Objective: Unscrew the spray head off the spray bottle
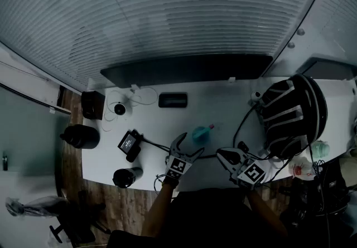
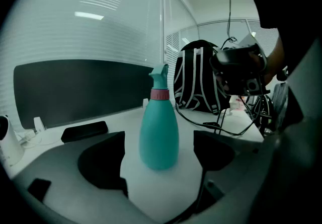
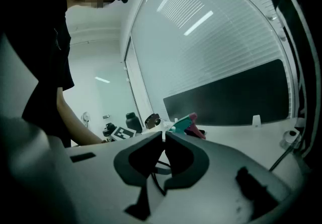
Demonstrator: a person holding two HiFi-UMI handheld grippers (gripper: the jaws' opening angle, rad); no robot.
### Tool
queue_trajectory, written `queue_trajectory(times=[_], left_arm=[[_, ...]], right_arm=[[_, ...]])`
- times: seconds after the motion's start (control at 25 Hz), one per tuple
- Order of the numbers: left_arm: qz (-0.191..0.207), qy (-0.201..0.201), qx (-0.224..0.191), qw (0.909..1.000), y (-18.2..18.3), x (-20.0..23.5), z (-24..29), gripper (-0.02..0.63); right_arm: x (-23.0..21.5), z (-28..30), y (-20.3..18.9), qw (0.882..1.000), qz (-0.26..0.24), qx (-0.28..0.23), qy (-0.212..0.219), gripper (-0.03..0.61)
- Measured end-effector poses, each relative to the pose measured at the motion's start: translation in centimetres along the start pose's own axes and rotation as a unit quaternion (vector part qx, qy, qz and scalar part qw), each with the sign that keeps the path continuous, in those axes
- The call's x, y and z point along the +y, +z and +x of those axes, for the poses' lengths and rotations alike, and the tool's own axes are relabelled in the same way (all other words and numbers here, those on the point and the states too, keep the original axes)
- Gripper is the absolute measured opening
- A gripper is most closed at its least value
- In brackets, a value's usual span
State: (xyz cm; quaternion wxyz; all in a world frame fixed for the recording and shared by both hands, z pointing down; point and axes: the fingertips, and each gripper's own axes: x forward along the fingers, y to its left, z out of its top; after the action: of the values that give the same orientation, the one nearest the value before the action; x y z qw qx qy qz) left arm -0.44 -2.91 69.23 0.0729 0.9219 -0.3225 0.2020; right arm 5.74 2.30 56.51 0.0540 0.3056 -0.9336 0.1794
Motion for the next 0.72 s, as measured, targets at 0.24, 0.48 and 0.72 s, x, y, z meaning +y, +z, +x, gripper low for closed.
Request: queue_trajectory(times=[0.24,0.48,0.72], left_arm=[[-0.018,-0.01,0.035,0.9992,-1.2,0.3,3.0,0.43],[-0.003,-0.022,0.1,0.9947,-2.6,0.8,7.3,0.428],[-0.011,0.012,0.112,0.9936,-1.9,2.6,8.8,0.42]], right_arm=[[-0.2,-0.3,-0.5,1.0,0.006,0.011,-0.007,0.011],[-0.4,-0.6,-1.8,0.999,0.029,0.037,-0.002,0.085],[-0.7,0.5,-1.9,0.997,0.048,0.064,0.011,0.129]])
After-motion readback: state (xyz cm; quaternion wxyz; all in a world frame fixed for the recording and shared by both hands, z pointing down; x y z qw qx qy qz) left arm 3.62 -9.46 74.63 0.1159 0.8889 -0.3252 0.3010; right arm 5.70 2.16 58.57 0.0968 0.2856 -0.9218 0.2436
